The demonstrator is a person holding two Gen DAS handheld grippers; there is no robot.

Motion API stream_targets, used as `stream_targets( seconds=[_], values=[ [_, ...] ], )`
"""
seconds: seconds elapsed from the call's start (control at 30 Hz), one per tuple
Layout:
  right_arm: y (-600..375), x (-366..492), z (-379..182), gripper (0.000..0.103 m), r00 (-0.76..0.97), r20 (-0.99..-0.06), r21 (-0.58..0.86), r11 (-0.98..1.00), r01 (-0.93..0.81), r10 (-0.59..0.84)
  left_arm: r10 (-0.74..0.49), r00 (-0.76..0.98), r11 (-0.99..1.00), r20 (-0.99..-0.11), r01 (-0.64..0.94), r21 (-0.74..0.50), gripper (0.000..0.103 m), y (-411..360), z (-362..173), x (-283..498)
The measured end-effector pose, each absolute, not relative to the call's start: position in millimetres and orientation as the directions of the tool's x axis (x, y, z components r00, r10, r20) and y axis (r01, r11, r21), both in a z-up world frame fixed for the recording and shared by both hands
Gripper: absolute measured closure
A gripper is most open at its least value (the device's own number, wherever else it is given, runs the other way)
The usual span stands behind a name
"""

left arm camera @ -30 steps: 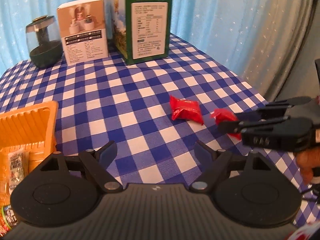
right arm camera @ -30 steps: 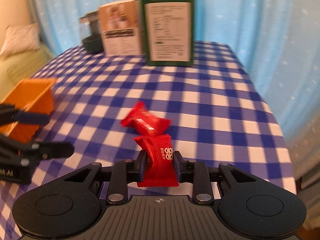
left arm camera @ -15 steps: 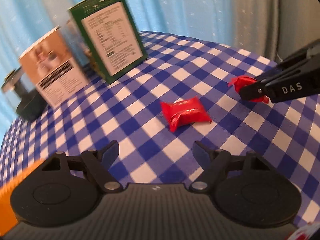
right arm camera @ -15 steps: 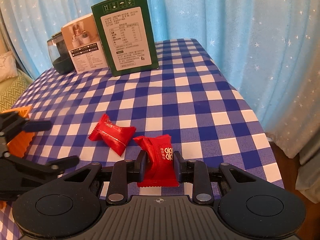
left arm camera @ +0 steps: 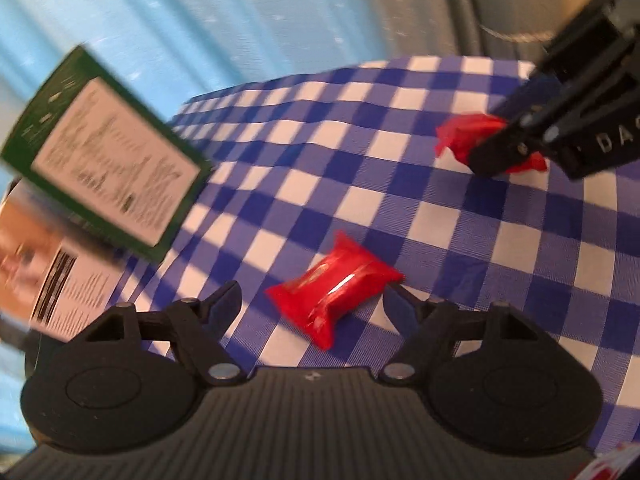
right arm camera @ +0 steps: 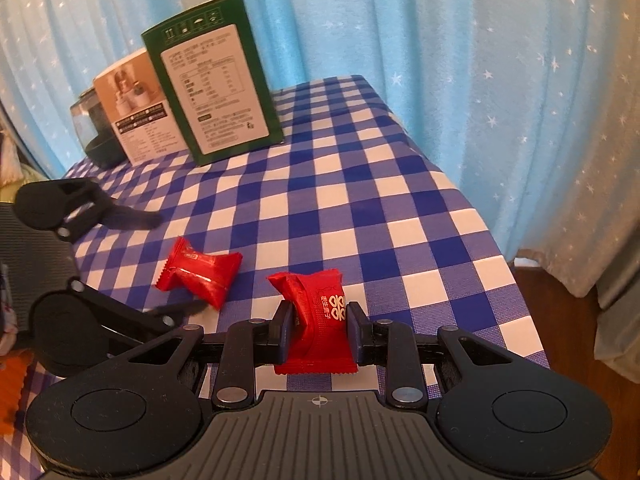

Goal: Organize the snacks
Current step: 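Grasp one red candy with right gripper while left grasps the other red candy, then carry both red candies over the orange tray and open both grippers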

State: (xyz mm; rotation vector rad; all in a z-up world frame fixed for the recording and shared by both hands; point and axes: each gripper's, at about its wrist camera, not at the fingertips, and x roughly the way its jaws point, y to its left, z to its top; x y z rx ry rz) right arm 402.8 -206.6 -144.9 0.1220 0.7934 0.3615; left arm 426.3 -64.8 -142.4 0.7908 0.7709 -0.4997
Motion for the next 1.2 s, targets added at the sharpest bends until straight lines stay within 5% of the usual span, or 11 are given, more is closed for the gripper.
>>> stream_targets(
  seconds=[0.17, 0.33, 0.5, 1.2],
  values=[
    [-209.7, 404.4, -142.4, 0.074, 0.652, -0.668, 0.250, 0.934, -0.257, 0.358, -0.164, 0.575, 0.568, -0.801, 0.719, 0.400, 0.034, -69.7, -140.6, 438.4],
    [-208.6, 406.1, -144.5, 0.074, 0.646, -0.675, 0.254, 0.934, -0.252, 0.357, -0.210, 0.470, 0.665, -0.857, 0.711, 0.227, 0.061, -64.7, -137.4, 460.4],
    [-207.7, 407.3, -145.1, 0.074, 0.639, -0.678, 0.263, 0.932, -0.251, 0.364, -0.256, 0.418, 0.801, -0.871, 0.596, 0.051, 0.076, -49.8, -138.9, 467.2],
    [-189.8, 364.6, -133.3, 0.074, 0.598, -0.703, 0.235, 0.920, -0.314, 0.384, -0.179, 0.538, 0.978, -0.824, 0.188, -0.089, 0.081, -13.6, -131.2, 347.3]
  ],
)
